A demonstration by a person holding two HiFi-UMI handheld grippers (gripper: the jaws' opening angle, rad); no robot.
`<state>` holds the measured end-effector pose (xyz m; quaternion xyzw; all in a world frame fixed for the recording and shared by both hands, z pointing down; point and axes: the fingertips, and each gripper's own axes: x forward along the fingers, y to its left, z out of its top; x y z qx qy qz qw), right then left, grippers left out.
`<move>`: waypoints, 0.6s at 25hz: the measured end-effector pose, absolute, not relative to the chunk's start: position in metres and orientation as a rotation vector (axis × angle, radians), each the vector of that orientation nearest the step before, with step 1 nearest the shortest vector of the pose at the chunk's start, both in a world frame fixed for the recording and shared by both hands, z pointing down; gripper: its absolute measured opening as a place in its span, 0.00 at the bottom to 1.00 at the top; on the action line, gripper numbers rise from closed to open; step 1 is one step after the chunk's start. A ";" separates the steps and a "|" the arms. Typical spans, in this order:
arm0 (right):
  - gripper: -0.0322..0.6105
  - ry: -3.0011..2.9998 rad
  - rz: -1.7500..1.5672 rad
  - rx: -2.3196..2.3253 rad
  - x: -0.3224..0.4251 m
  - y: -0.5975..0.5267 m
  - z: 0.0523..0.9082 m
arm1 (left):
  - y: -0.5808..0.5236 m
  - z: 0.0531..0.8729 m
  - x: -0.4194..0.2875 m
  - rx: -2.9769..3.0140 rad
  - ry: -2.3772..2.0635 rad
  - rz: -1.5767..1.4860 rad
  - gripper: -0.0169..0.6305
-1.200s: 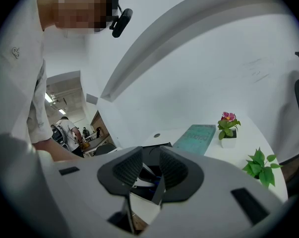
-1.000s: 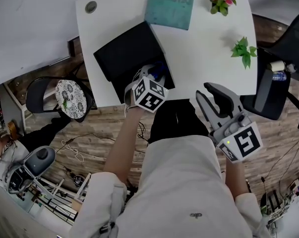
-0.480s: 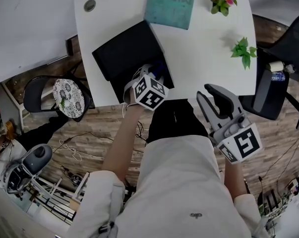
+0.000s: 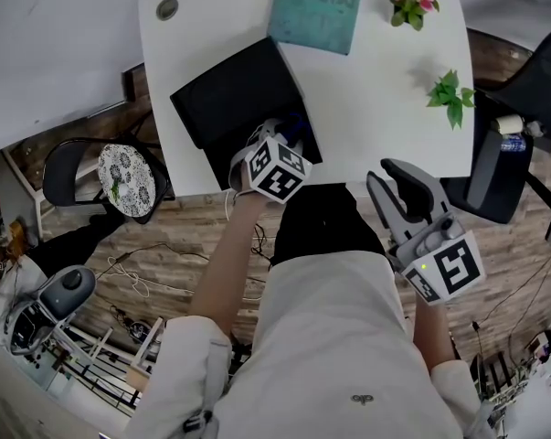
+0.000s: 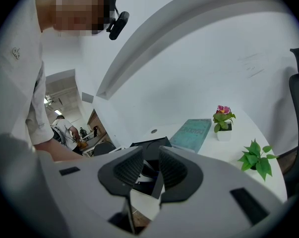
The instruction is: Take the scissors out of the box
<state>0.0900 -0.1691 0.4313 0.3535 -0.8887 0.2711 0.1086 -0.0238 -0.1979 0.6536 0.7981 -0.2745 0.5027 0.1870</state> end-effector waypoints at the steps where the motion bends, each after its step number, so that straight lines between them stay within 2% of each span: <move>1: 0.21 -2.615 0.797 1.041 0.090 -0.169 0.431 | -0.198 0.653 -0.024 2.245 -0.773 1.414 0.16; 15: 0.21 -2.688 0.731 1.059 0.095 -0.167 0.403 | -0.195 0.628 -0.027 2.251 -0.794 1.493 0.16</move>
